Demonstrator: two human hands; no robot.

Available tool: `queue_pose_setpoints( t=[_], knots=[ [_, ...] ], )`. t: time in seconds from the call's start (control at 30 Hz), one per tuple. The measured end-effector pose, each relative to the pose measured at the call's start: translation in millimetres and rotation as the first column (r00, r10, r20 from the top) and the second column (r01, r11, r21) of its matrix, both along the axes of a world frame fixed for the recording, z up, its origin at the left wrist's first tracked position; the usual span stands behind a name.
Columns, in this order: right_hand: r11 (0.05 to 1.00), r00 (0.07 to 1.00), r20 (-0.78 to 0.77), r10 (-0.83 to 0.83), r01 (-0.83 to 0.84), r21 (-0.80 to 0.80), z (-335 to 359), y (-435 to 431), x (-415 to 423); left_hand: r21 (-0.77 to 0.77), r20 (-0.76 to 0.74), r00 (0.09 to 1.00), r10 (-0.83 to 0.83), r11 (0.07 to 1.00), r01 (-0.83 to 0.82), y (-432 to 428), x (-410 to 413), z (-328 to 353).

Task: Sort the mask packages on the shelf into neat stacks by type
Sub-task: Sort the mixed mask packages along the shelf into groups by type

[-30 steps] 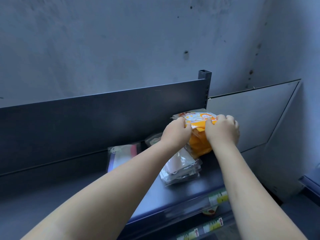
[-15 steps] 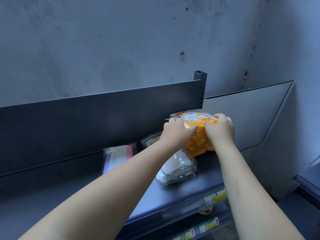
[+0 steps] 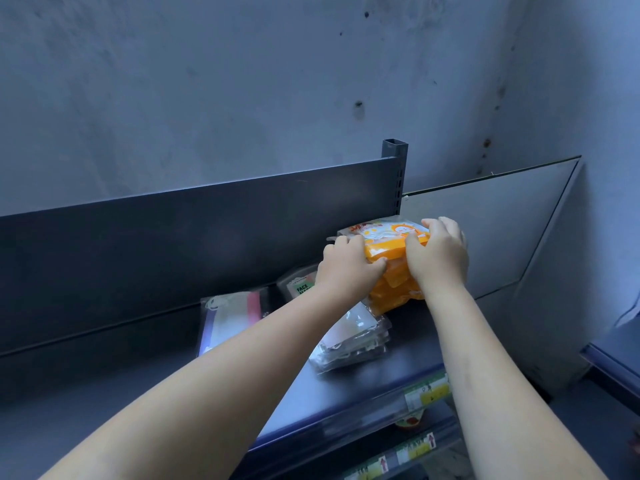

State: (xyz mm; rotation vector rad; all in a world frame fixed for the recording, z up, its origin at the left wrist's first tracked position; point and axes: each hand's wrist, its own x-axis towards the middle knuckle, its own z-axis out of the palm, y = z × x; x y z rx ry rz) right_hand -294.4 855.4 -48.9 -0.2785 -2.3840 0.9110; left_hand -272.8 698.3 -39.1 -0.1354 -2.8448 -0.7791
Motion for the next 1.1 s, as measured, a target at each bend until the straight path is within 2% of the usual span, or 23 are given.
queue_pose_setpoints(
  t=[0.1, 0.2, 0.3, 0.4, 0.5, 0.6, 0.7, 0.8, 0.9, 1.1],
  knots=[
    [0.986, 0.999, -0.045, -0.011, 0.018, 0.168, -3.2, -7.5, 3.3, -0.078, -0.075, 0.997, 0.001, 0.997, -0.007, 0.9, 0.5, -2.6],
    [0.965, 0.994, -0.086, 0.074, -0.05, 0.258, -3.7, -23.9, 9.9, -0.179, -0.213, 0.977, 0.012, 0.983, -0.051, -1.9, 1.5, -6.8],
    [0.968, 0.983, -0.122, 0.137, -0.106, 0.227, -2.8, -42.5, 17.4, -0.224, -0.351, 0.936, -0.01, 0.972, -0.073, -17.5, 2.5, -8.4],
    [0.968, 0.963, -0.173, 0.207, -0.177, 0.176, -2.4, -63.2, 28.8, -0.271, -0.42, 0.907, 0.036, 0.949, -0.163, -40.9, 14.4, -6.1],
    [0.959, 0.939, -0.203, 0.277, -0.258, 0.115, 1.3, -86.5, 43.6, -0.165, -0.379, 0.903, 0.201, 0.946, -0.28, -63.2, 41.2, 2.1],
    [0.941, 0.915, -0.218, 0.339, -0.331, 0.071, 6.8, -118.7, 56.0, -0.064, -0.307, 0.871, 0.384, 0.905, -0.421, -104.8, 62.7, 4.7],
    [0.912, 0.892, -0.191, 0.41, -0.405, 0.067, 12.8, -157.1, 67.6, -0.03, -0.363, 0.825, 0.433, 0.88, -0.474, -159.6, 84.4, 2.4],
    [0.873, 0.857, -0.166, 0.487, -0.482, 0.075, 15.8, -200.1, 80.2, -0.112, -0.424, 0.822, 0.381, 0.878, -0.465, -213.8, 107.9, 2.1],
    [0.835, 0.822, -0.144, 0.551, -0.544, 0.086, 14.8, -244.2, 91.8, -0.205, -0.403, 0.85, 0.339, 0.871, -0.445, -258.5, 128.6, 1.3],
    [0.768, 0.768, -0.048, 0.638, -0.632, 0.104, 3.2, -334.4, 111.7, -0.233, -0.315, 0.821, 0.476, 0.8, -0.553, -336.7, 165.9, -7.6]
  ],
)
